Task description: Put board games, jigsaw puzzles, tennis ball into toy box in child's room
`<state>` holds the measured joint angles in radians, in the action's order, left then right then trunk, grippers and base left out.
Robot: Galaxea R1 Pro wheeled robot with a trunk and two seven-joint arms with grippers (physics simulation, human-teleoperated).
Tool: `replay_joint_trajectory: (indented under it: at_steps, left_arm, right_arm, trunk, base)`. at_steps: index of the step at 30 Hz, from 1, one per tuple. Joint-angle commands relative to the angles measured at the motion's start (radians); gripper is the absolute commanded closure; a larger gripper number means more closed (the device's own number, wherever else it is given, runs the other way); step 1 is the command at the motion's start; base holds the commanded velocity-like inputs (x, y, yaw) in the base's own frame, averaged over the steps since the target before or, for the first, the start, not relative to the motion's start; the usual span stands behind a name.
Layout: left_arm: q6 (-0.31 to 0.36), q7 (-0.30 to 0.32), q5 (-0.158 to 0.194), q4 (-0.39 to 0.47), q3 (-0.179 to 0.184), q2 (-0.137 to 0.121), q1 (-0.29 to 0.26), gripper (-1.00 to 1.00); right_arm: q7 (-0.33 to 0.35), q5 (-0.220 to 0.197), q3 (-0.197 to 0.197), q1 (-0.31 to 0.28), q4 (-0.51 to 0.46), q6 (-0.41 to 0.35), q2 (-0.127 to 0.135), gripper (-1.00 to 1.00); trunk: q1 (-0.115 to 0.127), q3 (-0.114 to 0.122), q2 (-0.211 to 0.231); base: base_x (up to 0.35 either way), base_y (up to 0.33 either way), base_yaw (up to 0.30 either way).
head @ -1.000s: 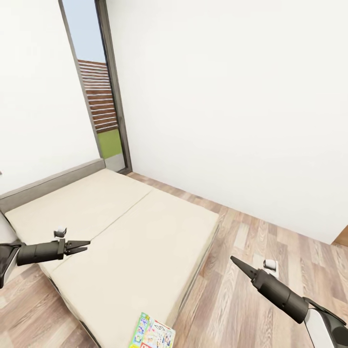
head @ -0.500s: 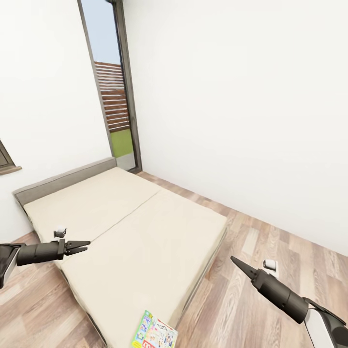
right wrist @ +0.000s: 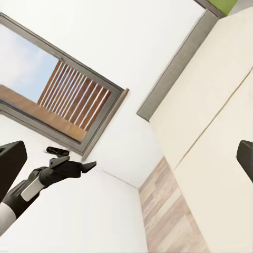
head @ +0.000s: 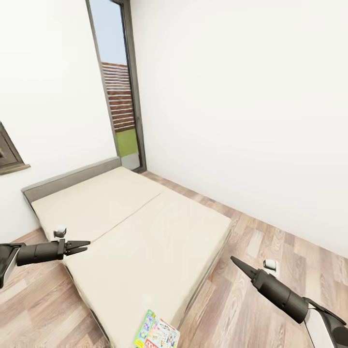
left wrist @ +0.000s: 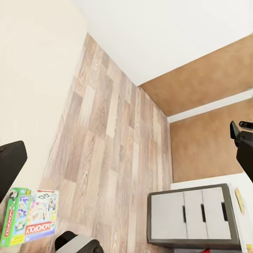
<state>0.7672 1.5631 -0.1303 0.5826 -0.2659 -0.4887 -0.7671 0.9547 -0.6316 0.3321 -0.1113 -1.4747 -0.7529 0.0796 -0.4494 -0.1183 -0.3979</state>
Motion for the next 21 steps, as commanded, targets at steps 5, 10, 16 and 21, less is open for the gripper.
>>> replay_joint_trajectory:
  at_steps: [5,10,16,21]
  left_arm:
    - [0.011,0.008,-0.011,0.0,-0.004,0.001,-0.001,-1.0]
    - [0.011,0.008,-0.01,0.0,-0.004,0.002,-0.001,-1.0]
    - [0.011,0.008,-0.01,0.0,-0.004,0.001,-0.001,-1.0]
    - [0.011,0.008,-0.011,0.0,-0.004,0.002,-0.001,-1.0]
  right_arm:
    - [0.001,-0.003,0.001,-0.001,-0.001,-0.006,0.0,-1.0]
    - [0.001,-0.003,0.001,-0.001,-0.001,-0.006,0.0,-1.0]
    - [0.001,-0.003,0.001,-0.001,-0.001,-0.006,0.0,-1.0]
    - [0.001,-0.003,0.001,-0.001,-0.001,-0.006,0.0,-1.0]
  trunk:
    - [-0.001,-0.001,-0.002]
    - [-0.001,-0.001,-0.002]
    - [-0.001,-0.001,-0.002]
    - [-0.001,0.0,-0.002]
  base:
    - [0.0,0.0,0.178]
    - [0.0,0.0,0.042]
    - [0.0,0.0,0.02]
    - [0.0,-0.028,0.14]
